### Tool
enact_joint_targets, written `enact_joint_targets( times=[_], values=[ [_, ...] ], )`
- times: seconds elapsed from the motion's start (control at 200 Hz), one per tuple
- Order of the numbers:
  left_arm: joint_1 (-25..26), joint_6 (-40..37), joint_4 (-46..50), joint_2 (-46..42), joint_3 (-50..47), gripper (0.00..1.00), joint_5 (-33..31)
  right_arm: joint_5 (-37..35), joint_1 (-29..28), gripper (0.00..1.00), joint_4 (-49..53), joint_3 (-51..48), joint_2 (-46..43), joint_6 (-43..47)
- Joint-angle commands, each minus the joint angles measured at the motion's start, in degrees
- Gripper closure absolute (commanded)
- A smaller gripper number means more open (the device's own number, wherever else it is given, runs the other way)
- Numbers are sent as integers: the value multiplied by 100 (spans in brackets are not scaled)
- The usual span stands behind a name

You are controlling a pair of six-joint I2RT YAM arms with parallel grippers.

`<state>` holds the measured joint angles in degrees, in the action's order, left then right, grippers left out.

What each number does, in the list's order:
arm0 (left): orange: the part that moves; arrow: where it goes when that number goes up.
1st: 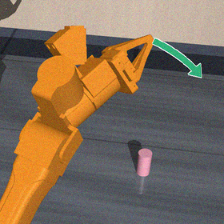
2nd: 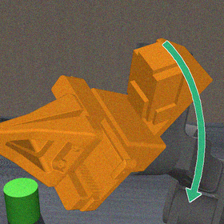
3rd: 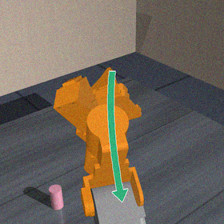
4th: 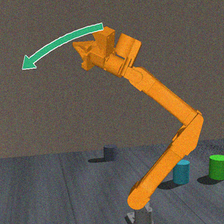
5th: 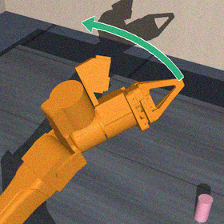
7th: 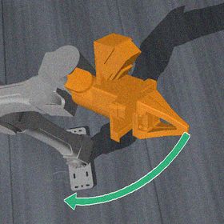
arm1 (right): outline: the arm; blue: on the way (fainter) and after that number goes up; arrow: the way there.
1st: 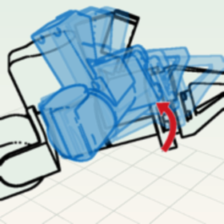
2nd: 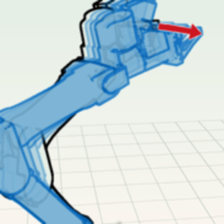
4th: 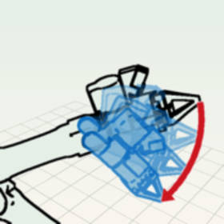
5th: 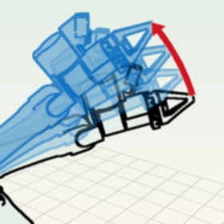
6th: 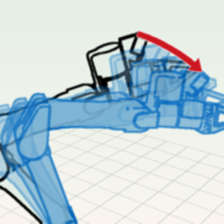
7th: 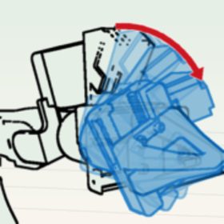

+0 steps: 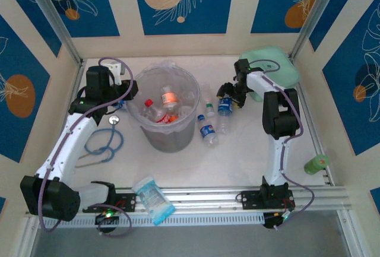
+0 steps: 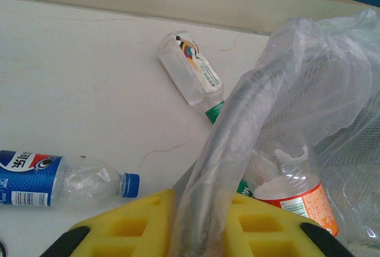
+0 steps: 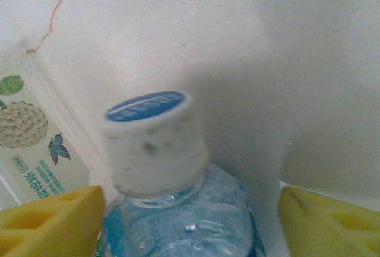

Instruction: Put the plastic bottles in the bin

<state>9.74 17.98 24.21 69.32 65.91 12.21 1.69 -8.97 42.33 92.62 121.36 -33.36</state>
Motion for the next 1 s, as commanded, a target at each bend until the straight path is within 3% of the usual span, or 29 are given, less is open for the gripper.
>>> enact_joint_targets(
  times=[0.0,0.06,0.13,0.24,0.26,0.505,0.595,0.715,0.965,0.991],
  values=[
    [-69,-53,207,68,-150,77,19,-23,14,28,-11,6,51,4],
    [-71,-51,212,72,-144,77,27,14,33,29,-56,-48,-4,5],
    [-71,-49,213,71,-148,77,30,25,64,41,-100,-104,-104,7],
    [-64,-39,199,72,-149,77,36,-12,113,45,-113,-183,-267,47],
    [-67,-39,199,67,-149,77,43,-13,132,50,-102,-199,-287,60],
    [-64,-44,207,55,-149,77,28,-114,296,53,16,-430,-863,257],
    [-60,-42,200,71,-149,77,44,-151,398,55,72,-565,-1256,342],
    [-60,-40,199,89,-149,77,61,-153,516,68,116,-725,-1855,459],
    [-66,-39,198,133,-164,77,44,216,554,70,158,-746,-3306,516],
    [-60,-35,205,147,-164,77,42,312,533,76,58,-749,-3523,495]
  ],
)
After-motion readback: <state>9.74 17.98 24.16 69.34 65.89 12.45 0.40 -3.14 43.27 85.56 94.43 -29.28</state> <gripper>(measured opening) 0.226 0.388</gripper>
